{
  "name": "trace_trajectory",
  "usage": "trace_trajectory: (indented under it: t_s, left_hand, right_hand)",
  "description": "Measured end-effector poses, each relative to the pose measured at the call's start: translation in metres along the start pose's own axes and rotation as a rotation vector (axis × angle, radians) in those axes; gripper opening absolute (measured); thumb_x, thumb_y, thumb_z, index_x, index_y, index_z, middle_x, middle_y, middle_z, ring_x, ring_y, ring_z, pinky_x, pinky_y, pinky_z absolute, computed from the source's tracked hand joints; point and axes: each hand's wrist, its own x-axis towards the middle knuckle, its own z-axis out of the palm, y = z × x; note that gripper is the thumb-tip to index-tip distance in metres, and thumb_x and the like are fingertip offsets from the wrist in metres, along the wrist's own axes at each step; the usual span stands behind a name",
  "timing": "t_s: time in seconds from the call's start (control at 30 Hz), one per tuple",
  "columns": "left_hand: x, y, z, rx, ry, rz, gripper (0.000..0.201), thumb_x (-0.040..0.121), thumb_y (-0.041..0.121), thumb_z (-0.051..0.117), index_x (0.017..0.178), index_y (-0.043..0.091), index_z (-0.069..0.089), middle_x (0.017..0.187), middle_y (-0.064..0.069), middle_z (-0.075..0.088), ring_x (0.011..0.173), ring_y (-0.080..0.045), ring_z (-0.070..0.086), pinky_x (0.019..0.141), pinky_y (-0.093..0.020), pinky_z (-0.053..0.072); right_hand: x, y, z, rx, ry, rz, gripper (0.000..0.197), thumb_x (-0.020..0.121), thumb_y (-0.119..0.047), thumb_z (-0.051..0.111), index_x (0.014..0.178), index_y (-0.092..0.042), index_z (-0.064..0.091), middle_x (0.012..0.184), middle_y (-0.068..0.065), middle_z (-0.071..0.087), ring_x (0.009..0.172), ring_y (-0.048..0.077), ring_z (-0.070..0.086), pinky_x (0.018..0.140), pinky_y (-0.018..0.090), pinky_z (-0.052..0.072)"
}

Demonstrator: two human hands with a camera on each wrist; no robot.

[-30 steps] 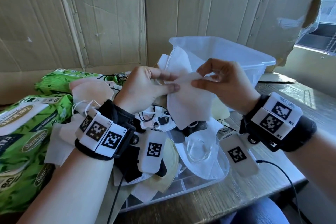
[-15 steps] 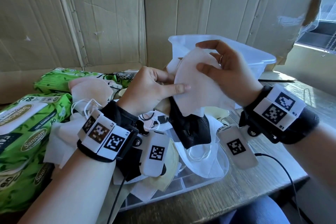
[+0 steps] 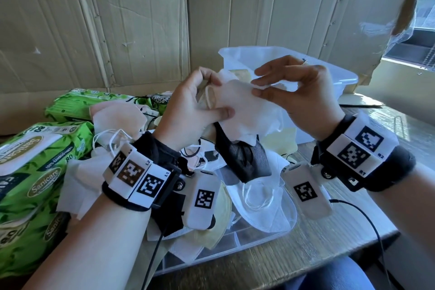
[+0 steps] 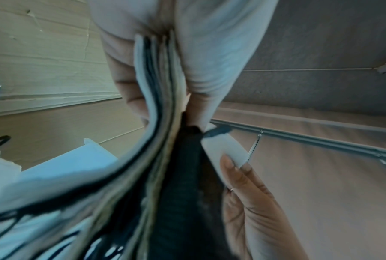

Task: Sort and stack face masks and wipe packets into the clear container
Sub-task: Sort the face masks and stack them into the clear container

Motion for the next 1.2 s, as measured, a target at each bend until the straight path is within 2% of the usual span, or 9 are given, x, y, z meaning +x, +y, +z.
trace_trajectory:
  t_s: [0.13,0.23,0.3,0.4,0.53,0.73,0.87,1.0,1.2]
  left_hand:
    - [-0.002,0.001,0.002,-0.018,-0.006,-0.055,0.036,0.065,0.006,0.079,0.089,0.028,0.065,0.09,0.009,0.067,0.086,-0.011,0.061,0.089,-0.037,0.05]
    - [-0.003,0.004,0.004,-0.039,-0.033,-0.129,0.023,0.075,-0.002,0.071,0.095,0.009,0.07,0.09,-0.009,0.074,0.084,-0.019,0.067,0.085,-0.038,0.054]
    - [-0.003,0.004,0.004,-0.048,-0.015,-0.143,0.027,0.076,-0.002,0.07,0.102,0.005,0.068,0.093,-0.005,0.073,0.082,-0.01,0.066,0.084,-0.026,0.053]
    - [0.0,0.002,0.002,-0.043,0.066,-0.137,0.029,0.077,-0.001,0.07,0.101,0.013,0.068,0.102,-0.002,0.071,0.083,0.003,0.063,0.087,-0.015,0.048]
    - [0.0,0.0,-0.001,0.003,0.094,-0.108,0.035,0.074,-0.002,0.073,0.094,0.027,0.07,0.099,0.008,0.071,0.096,-0.003,0.064,0.099,-0.033,0.047]
    - [-0.003,0.004,0.004,0.01,-0.056,-0.019,0.042,0.073,-0.013,0.068,0.094,0.023,0.068,0.081,0.023,0.07,0.085,0.006,0.064,0.081,-0.013,0.047]
    - [-0.002,0.004,0.001,-0.025,-0.023,-0.026,0.037,0.079,-0.012,0.063,0.101,0.018,0.067,0.094,0.021,0.068,0.091,0.005,0.065,0.083,-0.011,0.047]
    - [-0.003,0.005,0.002,0.039,0.045,-0.035,0.033,0.078,-0.005,0.069,0.1,0.019,0.069,0.096,0.009,0.073,0.091,0.004,0.065,0.088,-0.013,0.047]
    - [-0.005,0.003,0.002,0.055,0.036,-0.085,0.049,0.061,0.004,0.081,0.105,0.023,0.069,0.104,0.001,0.072,0.097,-0.014,0.068,0.088,-0.046,0.053]
  right_hand:
    - [-0.001,0.001,0.0,0.116,-0.1,0.035,0.011,0.076,-0.018,0.064,0.075,-0.024,0.055,0.081,0.009,0.067,0.08,0.023,0.06,0.077,0.041,0.047]
    - [-0.002,0.0,-0.001,0.183,-0.169,0.06,0.014,0.081,-0.011,0.056,0.08,-0.024,0.054,0.076,-0.01,0.062,0.073,0.008,0.053,0.069,0.023,0.043]
    - [0.0,-0.001,-0.004,0.191,-0.178,0.081,0.018,0.082,-0.01,0.052,0.086,-0.026,0.06,0.077,-0.019,0.064,0.076,0.003,0.056,0.071,0.018,0.045]
    - [0.003,-0.003,-0.009,0.199,-0.142,0.162,0.017,0.08,-0.013,0.054,0.086,-0.025,0.065,0.073,-0.012,0.066,0.072,0.006,0.059,0.067,0.021,0.049]
    - [0.004,-0.005,-0.012,0.223,-0.202,0.289,0.017,0.085,-0.001,0.061,0.076,-0.015,0.062,0.06,-0.008,0.063,0.052,0.005,0.057,0.05,0.018,0.046]
    - [0.007,-0.004,0.005,0.043,-0.27,0.227,0.018,0.083,0.001,0.062,0.088,-0.016,0.06,0.089,-0.012,0.054,0.075,-0.001,0.052,0.074,0.015,0.043]
    - [0.007,0.0,0.005,0.069,-0.267,0.301,0.021,0.084,0.001,0.061,0.083,-0.02,0.059,0.088,0.001,0.058,0.084,0.016,0.054,0.084,0.037,0.047]
    - [0.008,0.003,0.001,-0.035,-0.227,0.235,0.029,0.081,-0.002,0.066,0.073,-0.03,0.06,0.081,0.0,0.06,0.082,0.019,0.057,0.084,0.043,0.048]
    - [0.005,0.002,0.007,-0.073,-0.234,0.225,0.03,0.078,-0.005,0.069,0.072,-0.033,0.061,0.079,-0.007,0.062,0.078,0.014,0.059,0.08,0.033,0.049]
